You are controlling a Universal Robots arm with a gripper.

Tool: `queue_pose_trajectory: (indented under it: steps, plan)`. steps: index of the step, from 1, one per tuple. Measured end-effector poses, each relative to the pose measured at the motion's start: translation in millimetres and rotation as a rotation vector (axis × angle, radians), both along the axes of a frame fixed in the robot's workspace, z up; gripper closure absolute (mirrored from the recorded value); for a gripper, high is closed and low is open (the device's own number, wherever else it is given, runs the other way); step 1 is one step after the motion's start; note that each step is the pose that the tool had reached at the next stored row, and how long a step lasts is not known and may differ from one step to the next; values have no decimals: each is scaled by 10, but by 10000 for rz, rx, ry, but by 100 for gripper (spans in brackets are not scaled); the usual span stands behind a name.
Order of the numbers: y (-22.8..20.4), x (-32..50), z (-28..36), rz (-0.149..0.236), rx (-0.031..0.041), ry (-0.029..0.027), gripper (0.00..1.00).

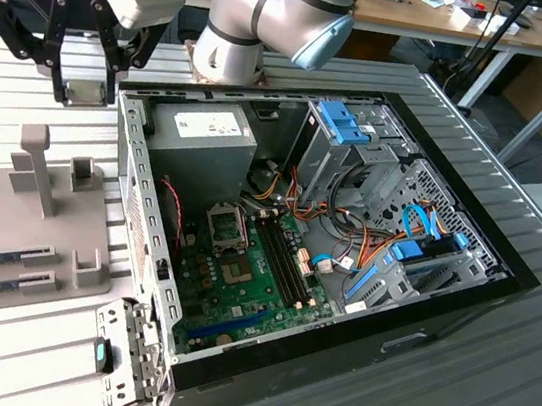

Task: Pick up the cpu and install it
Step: 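Pick up the cpu and move it towards the insertion slot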

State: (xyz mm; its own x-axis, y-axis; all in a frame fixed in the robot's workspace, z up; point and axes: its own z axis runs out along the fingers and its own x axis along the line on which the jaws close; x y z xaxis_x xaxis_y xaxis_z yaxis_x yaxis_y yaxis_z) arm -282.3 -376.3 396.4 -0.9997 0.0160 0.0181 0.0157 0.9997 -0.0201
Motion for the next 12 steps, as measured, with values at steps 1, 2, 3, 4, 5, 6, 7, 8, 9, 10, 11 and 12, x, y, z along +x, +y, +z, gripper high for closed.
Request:
queue_pose_trajectory:
  steps: [1, 2, 3, 4, 5, 6, 7, 8, 9, 10, 11, 12]
  plan:
    - [0, 6, -1, 0, 0, 0, 53]
    - [0, 13, -1, 0, 0, 0, 53]
    - [0, 33, -3, 0, 0, -1, 53]
    - [0, 46, -4, 0, 0, 0, 53]
    - [0, 55, -5, 0, 0, 0, 53]
    - [0, 61, -5, -1, 0, 0, 53]
    - [0, 71, -6, -1, 0, 0, 53]
    - [0, 78, -7, 0, 0, 0, 53]
    - [0, 86, -8, 0, 0, -1, 53]
    - [0, 93, -8, -1, 0, -1, 53]
    - [0, 100, -9, -1, 0, -1, 53]
    - [0, 107, -9, 0, 1, -1, 53]
